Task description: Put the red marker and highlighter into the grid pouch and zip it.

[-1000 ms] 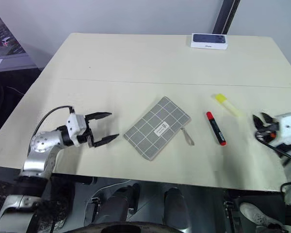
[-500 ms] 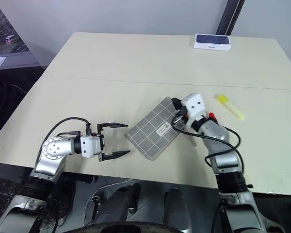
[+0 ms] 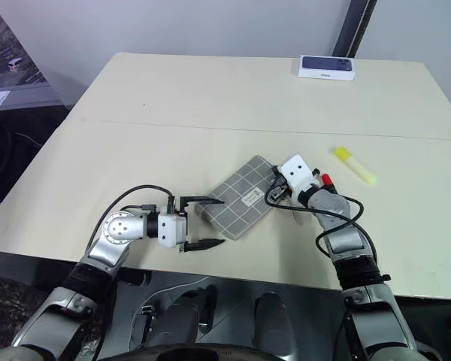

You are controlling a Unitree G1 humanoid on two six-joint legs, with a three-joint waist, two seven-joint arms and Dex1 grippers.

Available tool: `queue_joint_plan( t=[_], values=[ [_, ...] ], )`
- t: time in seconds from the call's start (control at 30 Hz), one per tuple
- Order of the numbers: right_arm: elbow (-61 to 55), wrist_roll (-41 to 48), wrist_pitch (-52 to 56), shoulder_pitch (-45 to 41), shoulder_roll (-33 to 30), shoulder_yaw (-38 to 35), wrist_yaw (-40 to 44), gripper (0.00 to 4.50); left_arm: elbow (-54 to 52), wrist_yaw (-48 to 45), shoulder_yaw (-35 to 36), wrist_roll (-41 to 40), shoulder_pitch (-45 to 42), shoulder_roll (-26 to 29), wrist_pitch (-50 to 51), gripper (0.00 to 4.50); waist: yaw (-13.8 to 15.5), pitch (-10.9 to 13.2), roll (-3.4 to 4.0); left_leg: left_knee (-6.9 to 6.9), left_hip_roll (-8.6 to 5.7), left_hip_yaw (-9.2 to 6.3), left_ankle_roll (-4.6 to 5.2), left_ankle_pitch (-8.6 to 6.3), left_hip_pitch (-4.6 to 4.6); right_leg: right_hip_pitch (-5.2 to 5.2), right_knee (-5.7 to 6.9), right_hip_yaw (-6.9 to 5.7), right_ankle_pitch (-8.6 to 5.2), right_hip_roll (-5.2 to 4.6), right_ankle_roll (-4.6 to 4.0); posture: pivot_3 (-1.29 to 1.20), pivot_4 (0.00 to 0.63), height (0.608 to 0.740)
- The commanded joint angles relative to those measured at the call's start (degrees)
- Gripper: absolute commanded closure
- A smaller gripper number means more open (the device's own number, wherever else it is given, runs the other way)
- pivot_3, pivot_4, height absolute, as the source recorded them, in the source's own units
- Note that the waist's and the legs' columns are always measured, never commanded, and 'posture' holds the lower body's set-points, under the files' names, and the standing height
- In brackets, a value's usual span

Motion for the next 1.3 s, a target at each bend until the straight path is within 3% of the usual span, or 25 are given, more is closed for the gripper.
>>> queue_joint_plan(
  t=[0.03,0.13,0.23,0.47,0.67,0.7,0.8,1.0,1.13,1.3],
  values=[
    [0.76,-0.58,1.14,-0.37,0.46,-0.03,-0.28,4.38,2.16,1.46,-1.16,1.42,-2.01,-1.09,-2.1,0.0,-0.05,-0.01,0.0,-0.01,0.01,0.0,0.0,0.0,0.0,-0.01,0.0,0.0,0.0,0.0,0.0,0.0,0.15,0.74],
    [0.72,-0.58,1.19,-0.41,0.6,-0.23,-0.21,4.38,4.59,1.45,-1.8,1.02,-3.27,-2.0,-1.79,0.0,-0.15,-0.01,0.0,-0.01,0.01,0.0,0.0,0.0,0.0,-0.01,0.0,0.0,0.01,0.01,0.02,0.0,0.15,0.74],
    [0.67,-0.59,1.24,-0.49,0.7,-0.42,-0.35,4.5,5.87,1.37,-2.22,0.4,-4.06,-3.13,0.4,0.81,-0.05,-0.01,-0.01,-0.01,0.01,0.0,0.0,0.0,0.0,-0.01,0.01,0.0,0.01,0.02,0.02,0.0,0.15,0.74],
    [0.1,-0.4,1.42,-0.24,0.52,-1.18,-0.57,4.5,6.92,0.93,-2.46,0.19,-4.76,-3.7,0.69,4.34,-0.01,-0.02,-0.02,-0.01,0.01,0.0,0.0,0.0,0.0,0.0,0.0,0.0,0.01,0.02,0.02,0.0,0.15,0.74],
    [-2.16,2.07,2.16,0.89,-0.09,-2.9,1.14,4.5,5.96,2.17,-0.19,-2.42,-5.32,-4.13,3.13,4.43,0.04,-0.02,-0.02,-0.01,0.0,0.0,0.0,0.0,0.0,0.0,0.0,0.0,0.01,0.01,0.02,0.0,0.15,0.74],
    [-3.2,3.96,3.02,1.11,0.12,-4.18,1.88,4.26,5.41,2.1,0.44,-3.43,-5.32,-4.07,3.75,4.48,0.11,-0.01,-0.03,-0.01,0.0,0.0,0.0,0.0,-0.01,0.0,0.0,0.0,0.01,0.01,0.02,0.0,0.15,0.74],
    [-7.99,9.46,5.38,2.2,0.13,-8.02,3.7,3.2,4.25,2.21,2.26,-5.69,-5.06,-3.6,4.24,4.5,0.05,0.0,-0.03,-0.02,0.0,-0.01,0.0,0.0,-0.08,0.04,-0.01,0.0,0.01,0.0,0.03,0.0,0.15,0.74],
    [-22.34,28.45,14.42,5.54,-1.51,-20.59,7.74,0.08,2.14,-1.24,6.89,-13.77,-4.55,-1.19,8.06,4.5,-0.2,0.03,-0.01,-0.16,0.04,-0.02,0.0,0.0,-0.2,-0.08,0.01,0.01,0.02,0.03,0.06,0.0,0.15,0.74],
    [-27.35,33.96,20.71,9.98,-6.08,-23.05,11.84,0.03,0.75,-3.33,9.38,-18.65,-4.84,-0.82,12.77,4.5,0.15,0.05,-0.06,-0.16,0.01,-0.03,0.01,0.0,-0.22,-0.05,-0.03,0.0,-0.01,-0.02,0.05,0.0,0.15,0.74],
    [-29.43,31.54,21.55,13.62,-8.83,-21.61,10.83,0.03,0.97,-4.9,12.06,-21.2,-5.95,-0.96,14.86,4.5,-0.01,0.05,-0.06,-0.15,0.0,0.0,0.01,-0.01,-0.25,-0.03,-0.13,0.0,-0.01,-0.06,0.03,0.0,0.15,0.74]
  ],
)
